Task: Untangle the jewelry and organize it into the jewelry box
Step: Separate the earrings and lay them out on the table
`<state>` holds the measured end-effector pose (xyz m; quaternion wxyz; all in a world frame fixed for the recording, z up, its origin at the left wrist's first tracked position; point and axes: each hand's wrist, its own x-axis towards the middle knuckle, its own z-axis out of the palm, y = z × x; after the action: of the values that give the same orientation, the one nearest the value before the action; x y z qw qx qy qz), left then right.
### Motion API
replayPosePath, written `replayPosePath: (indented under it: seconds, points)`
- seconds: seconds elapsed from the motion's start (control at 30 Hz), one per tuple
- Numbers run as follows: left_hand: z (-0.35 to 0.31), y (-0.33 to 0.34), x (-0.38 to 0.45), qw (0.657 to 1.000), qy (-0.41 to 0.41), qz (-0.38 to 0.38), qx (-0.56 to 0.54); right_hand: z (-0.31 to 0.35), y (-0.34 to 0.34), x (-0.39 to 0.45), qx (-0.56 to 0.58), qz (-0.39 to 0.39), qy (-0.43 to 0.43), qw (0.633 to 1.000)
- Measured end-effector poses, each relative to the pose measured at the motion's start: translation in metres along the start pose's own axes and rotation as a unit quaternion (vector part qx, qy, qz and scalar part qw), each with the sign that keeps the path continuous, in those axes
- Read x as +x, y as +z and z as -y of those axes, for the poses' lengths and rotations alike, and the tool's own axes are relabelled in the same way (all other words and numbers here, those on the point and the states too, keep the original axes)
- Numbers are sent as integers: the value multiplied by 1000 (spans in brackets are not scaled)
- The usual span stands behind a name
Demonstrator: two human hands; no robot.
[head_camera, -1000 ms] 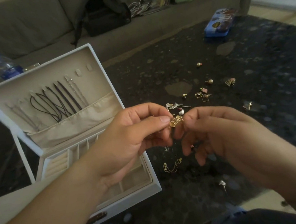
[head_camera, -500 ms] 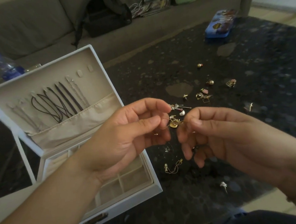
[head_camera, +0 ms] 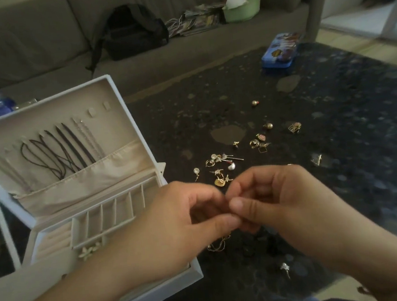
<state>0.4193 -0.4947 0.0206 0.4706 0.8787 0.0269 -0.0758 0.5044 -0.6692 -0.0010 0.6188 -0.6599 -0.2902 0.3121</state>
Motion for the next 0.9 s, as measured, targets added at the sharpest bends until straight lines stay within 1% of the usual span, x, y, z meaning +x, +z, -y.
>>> replayPosePath:
  seconds: [0.07,0.1,0.13,0.17,0.27,0.33,0.4,0.5,0.63,0.77,0.9]
  points:
    - [2,1,1,998,17,-19,54,4,-7,-1,-58,16,-3,998]
    - [4,0,3,996,22,-29,79,5,-13,-2,-75,3,-6,997]
    - [6,-1,7,993,30,-42,105,6,-21,-1,-83,-30,-9,996]
    - [8,-4,11,989,41,-54,133,7,-30,0,-78,-81,-9,994]
    - [12,-9,32,977,47,-83,189,7,-61,3,-21,-247,0,969]
    - [14,-12,51,974,33,-98,201,7,-77,3,1,-299,10,954]
    - [14,-12,72,976,8,-92,195,3,-86,3,12,-313,24,949]
    - [15,-8,100,978,-9,-65,199,-2,-91,4,-8,-313,33,949]
    - [21,6,119,973,-22,-34,227,-4,-87,3,-48,-275,39,959]
    - [24,16,117,960,-2,-44,275,-3,-88,3,-68,-262,37,962]
    - [26,20,102,941,24,-19,338,-3,-96,0,-56,-294,31,954]
